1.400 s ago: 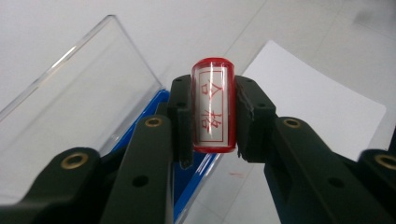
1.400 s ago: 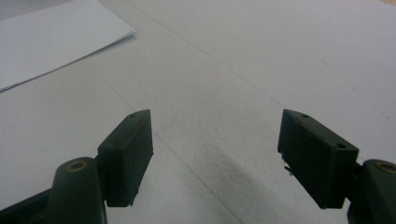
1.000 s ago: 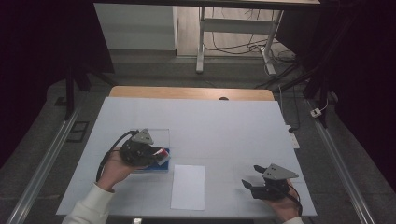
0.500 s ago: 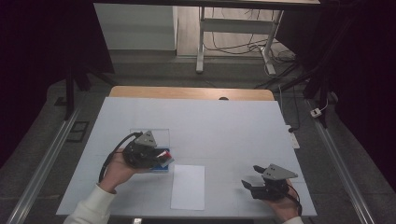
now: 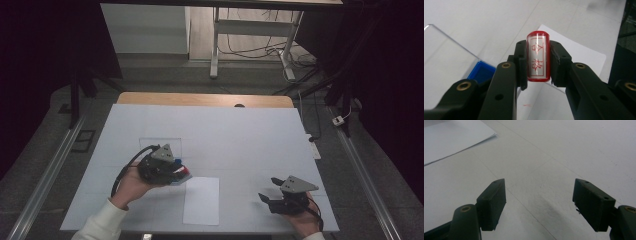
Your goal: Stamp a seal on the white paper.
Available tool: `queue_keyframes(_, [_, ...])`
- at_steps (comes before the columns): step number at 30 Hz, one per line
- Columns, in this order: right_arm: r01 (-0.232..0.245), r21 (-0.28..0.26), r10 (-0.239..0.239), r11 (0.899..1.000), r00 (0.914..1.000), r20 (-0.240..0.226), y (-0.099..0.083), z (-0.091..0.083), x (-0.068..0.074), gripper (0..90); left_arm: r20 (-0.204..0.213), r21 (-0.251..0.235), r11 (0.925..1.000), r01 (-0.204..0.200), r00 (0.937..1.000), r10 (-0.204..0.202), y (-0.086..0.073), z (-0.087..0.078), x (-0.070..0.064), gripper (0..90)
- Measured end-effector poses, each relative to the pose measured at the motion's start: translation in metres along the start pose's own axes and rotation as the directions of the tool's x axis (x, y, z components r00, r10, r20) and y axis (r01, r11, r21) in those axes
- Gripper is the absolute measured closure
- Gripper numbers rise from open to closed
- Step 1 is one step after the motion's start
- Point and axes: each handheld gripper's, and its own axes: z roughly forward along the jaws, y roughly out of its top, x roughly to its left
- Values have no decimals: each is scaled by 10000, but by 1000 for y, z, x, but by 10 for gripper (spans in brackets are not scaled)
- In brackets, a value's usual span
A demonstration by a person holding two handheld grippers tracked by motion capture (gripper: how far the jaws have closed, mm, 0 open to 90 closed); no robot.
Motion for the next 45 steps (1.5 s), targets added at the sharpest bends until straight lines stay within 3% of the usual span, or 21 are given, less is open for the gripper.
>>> queue_keyframes(23, [73, 53, -73, 10000, 10000, -9, 0, 0, 0, 263, 625, 377, 9984, -421, 9973, 397, 8, 24, -18, 703])
queue_keyframes(45, [12, 158, -12, 9999, 10000, 9, 0, 1, 0, 264, 980, 1084, 9903, -874, 9922, 768, 12, 49, -33, 704])
